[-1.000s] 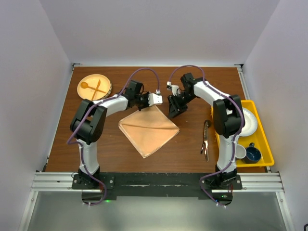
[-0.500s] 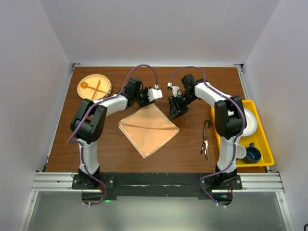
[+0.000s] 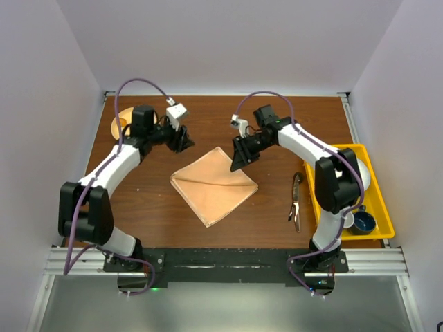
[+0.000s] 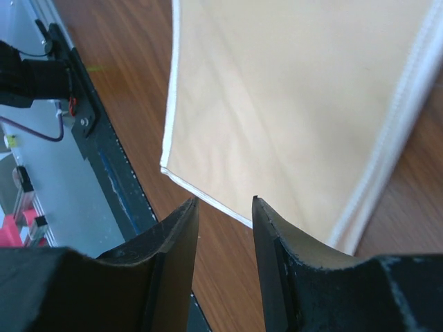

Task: Fold the napkin into a case and place the utensils inside
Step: Fold the top corner of the square-folded napkin at the center of the board, then smooth out the upper triangle-folded napkin at the center of the board.

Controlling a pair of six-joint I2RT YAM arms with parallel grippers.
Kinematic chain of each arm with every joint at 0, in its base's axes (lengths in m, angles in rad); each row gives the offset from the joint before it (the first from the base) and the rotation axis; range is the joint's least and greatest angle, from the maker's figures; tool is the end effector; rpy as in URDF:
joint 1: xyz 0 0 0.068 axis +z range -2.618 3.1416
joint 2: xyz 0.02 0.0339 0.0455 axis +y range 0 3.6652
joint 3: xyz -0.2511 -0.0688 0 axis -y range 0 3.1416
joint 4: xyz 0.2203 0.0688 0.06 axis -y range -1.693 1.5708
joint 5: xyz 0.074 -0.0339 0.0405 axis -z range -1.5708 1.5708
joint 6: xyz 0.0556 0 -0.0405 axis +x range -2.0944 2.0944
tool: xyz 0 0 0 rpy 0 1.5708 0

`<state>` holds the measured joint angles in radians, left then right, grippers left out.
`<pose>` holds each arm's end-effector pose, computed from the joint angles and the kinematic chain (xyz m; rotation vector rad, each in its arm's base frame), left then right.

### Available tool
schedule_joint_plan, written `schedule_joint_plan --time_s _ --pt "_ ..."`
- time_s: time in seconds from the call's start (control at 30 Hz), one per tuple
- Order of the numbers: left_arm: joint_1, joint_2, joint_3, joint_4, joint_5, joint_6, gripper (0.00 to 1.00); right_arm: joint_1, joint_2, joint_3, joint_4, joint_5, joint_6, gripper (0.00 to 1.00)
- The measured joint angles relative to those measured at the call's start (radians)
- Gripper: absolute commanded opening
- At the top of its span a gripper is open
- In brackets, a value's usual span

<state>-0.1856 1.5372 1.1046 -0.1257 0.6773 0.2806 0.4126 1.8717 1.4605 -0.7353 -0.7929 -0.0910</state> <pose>0.3240 -0.0963 0.2644 0.8508 1.8751 -0.6578 0.3202 0.1834 0.2173 -0.8809 2.4768 1.1721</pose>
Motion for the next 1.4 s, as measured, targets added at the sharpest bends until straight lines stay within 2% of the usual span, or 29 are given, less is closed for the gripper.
schedule_joint_plan --time_s 0.1,0.17,0.2,0.23,0.27,0.3,0.33,0.37,0.4,0.6,0.8,1.07,1.4 --pt "0.004 -0.06 -0.12 -0.001 0.091 -0.123 0.48 0.037 0.024 -0.005 0.04 -0.013 0.028 0.41" --pt "0.004 -0.063 -0.2 0.012 0.148 -0.219 0.54 0.051 0.054 -0.005 0.07 -0.019 0.049 0.46" --pt "0.006 -0.057 -0.241 0.038 0.173 -0.277 0.64 0.055 0.066 -0.005 0.08 -0.02 0.061 0.52" --pt "0.008 -0.05 -0.272 0.063 0.194 -0.33 0.7 0.056 0.076 -0.005 0.091 -0.024 0.075 0.66" --pt "0.009 -0.041 -0.298 0.096 0.216 -0.395 0.73 0.056 0.089 -0.008 0.11 -0.035 0.098 0.72" --pt "0.009 -0.031 -0.315 0.131 0.233 -0.446 0.82 0.056 0.099 -0.011 0.129 -0.045 0.126 0.76" --pt "0.009 -0.016 -0.334 0.184 0.252 -0.511 0.85 0.057 0.105 -0.016 0.153 -0.057 0.152 0.84" --pt "0.009 -0.001 -0.346 0.233 0.268 -0.571 0.97 0.059 0.106 -0.025 0.18 -0.069 0.177 0.87" --pt "0.009 0.017 -0.356 0.292 0.285 -0.64 1.0 0.061 0.106 -0.035 0.206 -0.084 0.205 0.91" --pt "0.009 0.118 -0.399 0.601 0.32 -0.964 1.0 0.095 0.1 -0.146 0.383 -0.166 0.359 0.93" --pt "0.008 0.216 -0.4 0.759 0.332 -1.133 1.0 0.104 0.101 -0.192 0.435 -0.195 0.423 0.92" --pt "0.006 0.288 -0.41 0.822 0.357 -1.205 1.0 0.072 0.153 -0.21 0.47 -0.206 0.432 0.89" --pt "0.018 0.389 -0.427 0.838 0.39 -1.205 0.99 0.003 0.223 -0.223 0.462 -0.285 0.421 0.87"
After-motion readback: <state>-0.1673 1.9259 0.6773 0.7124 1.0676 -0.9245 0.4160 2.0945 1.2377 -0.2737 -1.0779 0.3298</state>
